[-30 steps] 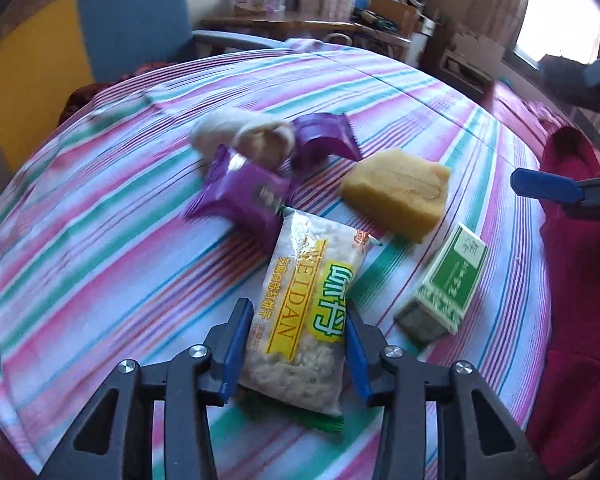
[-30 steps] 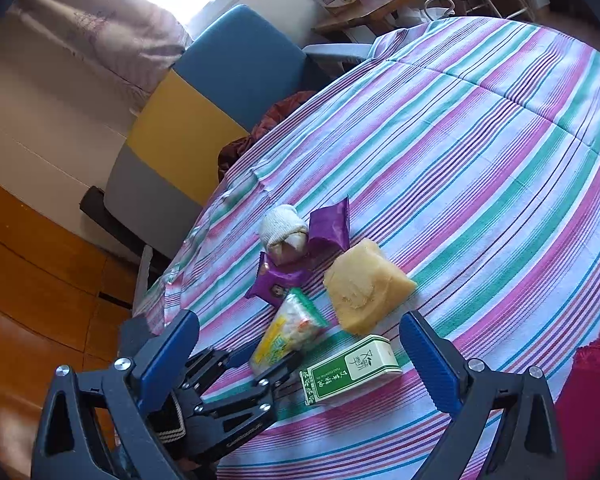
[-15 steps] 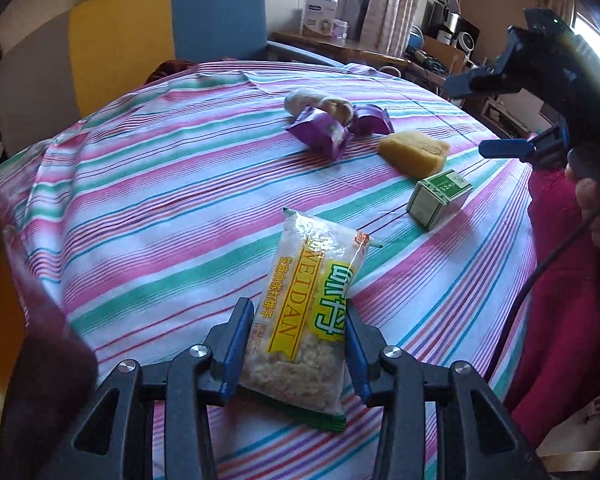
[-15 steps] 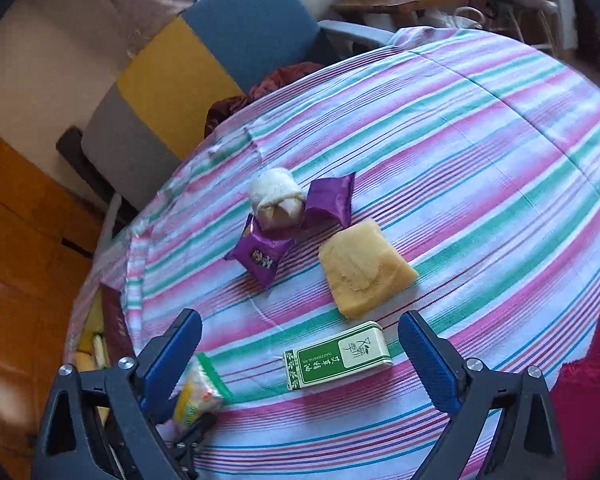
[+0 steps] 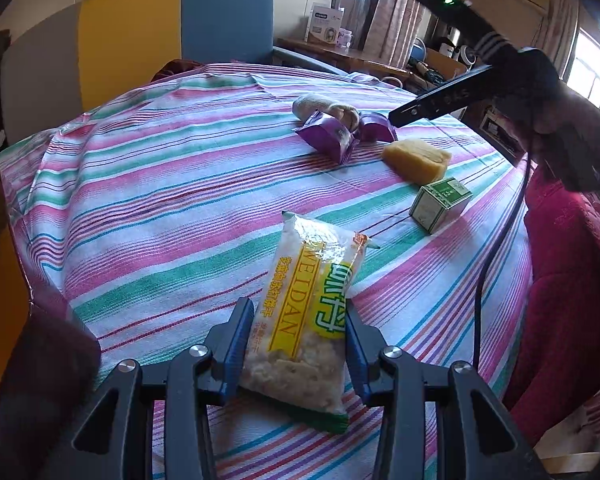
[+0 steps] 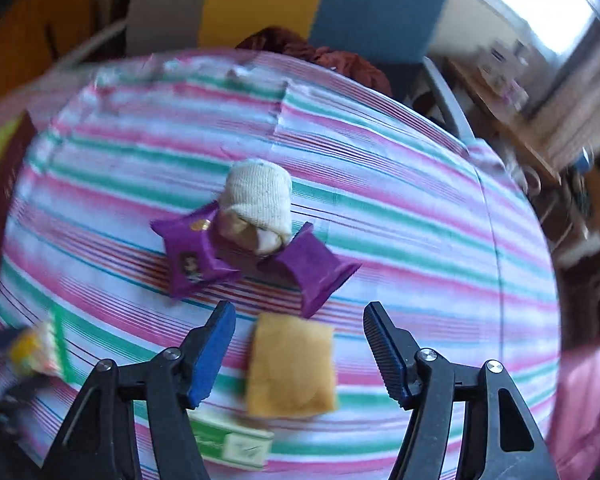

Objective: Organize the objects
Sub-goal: 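Lift the WEIDAN bag with the left gripper while the right gripper grasps a purple packet, then carry the WEIDAN bag toward the gold tray with the left gripper while the right gripper lifts the purple packet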

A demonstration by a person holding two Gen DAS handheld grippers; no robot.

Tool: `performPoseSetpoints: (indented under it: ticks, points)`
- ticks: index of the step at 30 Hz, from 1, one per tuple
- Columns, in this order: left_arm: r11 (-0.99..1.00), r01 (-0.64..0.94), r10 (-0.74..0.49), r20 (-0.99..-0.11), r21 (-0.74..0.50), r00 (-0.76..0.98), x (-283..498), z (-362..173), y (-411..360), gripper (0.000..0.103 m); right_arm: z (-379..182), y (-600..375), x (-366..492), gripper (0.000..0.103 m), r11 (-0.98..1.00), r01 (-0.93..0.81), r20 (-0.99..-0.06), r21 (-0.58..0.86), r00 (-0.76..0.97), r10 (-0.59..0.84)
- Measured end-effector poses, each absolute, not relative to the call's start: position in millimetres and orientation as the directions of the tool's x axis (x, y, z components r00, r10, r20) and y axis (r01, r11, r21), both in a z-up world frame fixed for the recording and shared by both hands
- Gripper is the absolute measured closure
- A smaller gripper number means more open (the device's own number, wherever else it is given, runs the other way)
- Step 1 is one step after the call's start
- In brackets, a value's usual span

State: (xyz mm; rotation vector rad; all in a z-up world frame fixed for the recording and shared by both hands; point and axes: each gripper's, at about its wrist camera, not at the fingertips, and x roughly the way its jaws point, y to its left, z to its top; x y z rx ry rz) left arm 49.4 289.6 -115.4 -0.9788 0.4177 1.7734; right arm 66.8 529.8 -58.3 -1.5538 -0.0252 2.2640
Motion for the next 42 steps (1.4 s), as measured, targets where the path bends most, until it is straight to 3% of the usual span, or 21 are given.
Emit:
performPoseSetpoints:
  ticks: [4,9,11,13,14,24,33,37,42]
  points:
    - [-0.418,-0.892,0.616,-0.775,-0.170,-0.142,48,-116,290,0.060,-74,537,40,0.019,-0.930,-0.170,-0.901,-0.326,-0.243,0.360]
    - [-0.419,-0.891,0.620,-0.772,-0.171,-0.143,48,-117,290,0.060,-99,546,16,0.019,-0.925,-0.071,-0.907,-0.373,-0.182,0.379]
    - [-0.420,-0.891,0.621,-0.771,-0.173,-0.143,47,-117,290,0.060,-112,551,12,0.036,-0.934,-0.069,-0.922,-0.351,-0.149,0.357]
    - [-0.421,-0.889,0.624,-0.768,-0.179,-0.141,47,-117,290,0.060,-111,558,15,0.067,-0.941,-0.123,-0.927,-0.316,-0.172,0.334]
    - [-0.422,-0.888,0.627,-0.766,-0.181,-0.141,46,-118,290,0.060,-108,563,19,0.070,-0.937,-0.162,-0.924,-0.309,-0.181,0.336]
    - [-0.414,-0.897,0.632,-0.759,-0.156,-0.159,50,-117,290,0.060,-64,590,75,0.070,-0.887,-0.456,-0.904,-0.068,-0.348,0.248]
    - [-0.431,-0.894,0.605,-0.774,-0.120,-0.187,56,-112,280,0.061,-50,497,73,0.070,-0.921,-0.344,-0.854,0.181,-0.520,0.026]
    - [-0.454,-0.881,0.598,-0.779,-0.133,-0.190,56,-107,269,0.061,-77,450,54,0.070,-0.941,-0.272,-0.865,0.200,-0.501,-0.039]
    - [-0.482,-0.862,0.599,-0.778,-0.158,-0.192,53,-103,258,0.061,-106,425,43,0.070,-0.971,-0.206,-0.907,0.119,-0.420,-0.022]
